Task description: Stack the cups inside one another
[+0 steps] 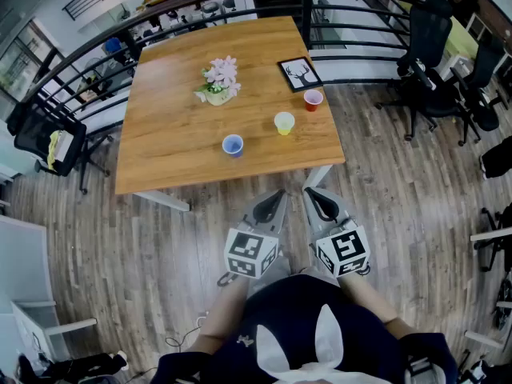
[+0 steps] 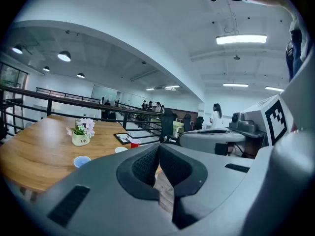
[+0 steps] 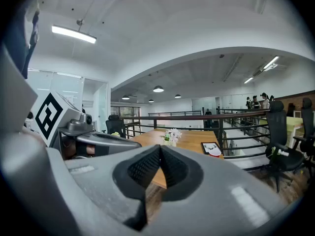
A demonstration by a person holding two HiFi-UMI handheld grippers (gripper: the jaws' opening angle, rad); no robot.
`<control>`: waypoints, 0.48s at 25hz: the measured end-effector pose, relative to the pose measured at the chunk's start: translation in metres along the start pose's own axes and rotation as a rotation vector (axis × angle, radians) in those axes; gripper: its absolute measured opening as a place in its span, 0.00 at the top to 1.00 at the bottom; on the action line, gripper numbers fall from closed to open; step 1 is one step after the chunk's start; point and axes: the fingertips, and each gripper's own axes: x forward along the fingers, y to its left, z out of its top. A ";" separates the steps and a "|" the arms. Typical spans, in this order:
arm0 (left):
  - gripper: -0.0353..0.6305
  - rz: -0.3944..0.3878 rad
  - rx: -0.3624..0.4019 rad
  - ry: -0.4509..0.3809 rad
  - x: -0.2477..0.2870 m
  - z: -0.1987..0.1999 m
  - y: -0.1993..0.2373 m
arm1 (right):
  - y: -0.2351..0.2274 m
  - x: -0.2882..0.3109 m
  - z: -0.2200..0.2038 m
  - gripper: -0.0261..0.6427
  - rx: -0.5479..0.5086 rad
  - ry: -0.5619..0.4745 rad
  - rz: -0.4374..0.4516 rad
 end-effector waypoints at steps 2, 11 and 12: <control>0.92 -0.010 0.004 0.002 0.002 0.002 0.011 | 0.001 0.012 0.002 0.97 0.001 -0.003 -0.009; 0.92 -0.036 0.003 0.022 0.004 -0.001 0.053 | 0.009 0.045 0.003 0.96 0.017 -0.018 -0.053; 0.92 -0.038 0.000 0.022 0.005 0.000 0.055 | 0.010 0.046 0.004 0.96 0.015 -0.017 -0.054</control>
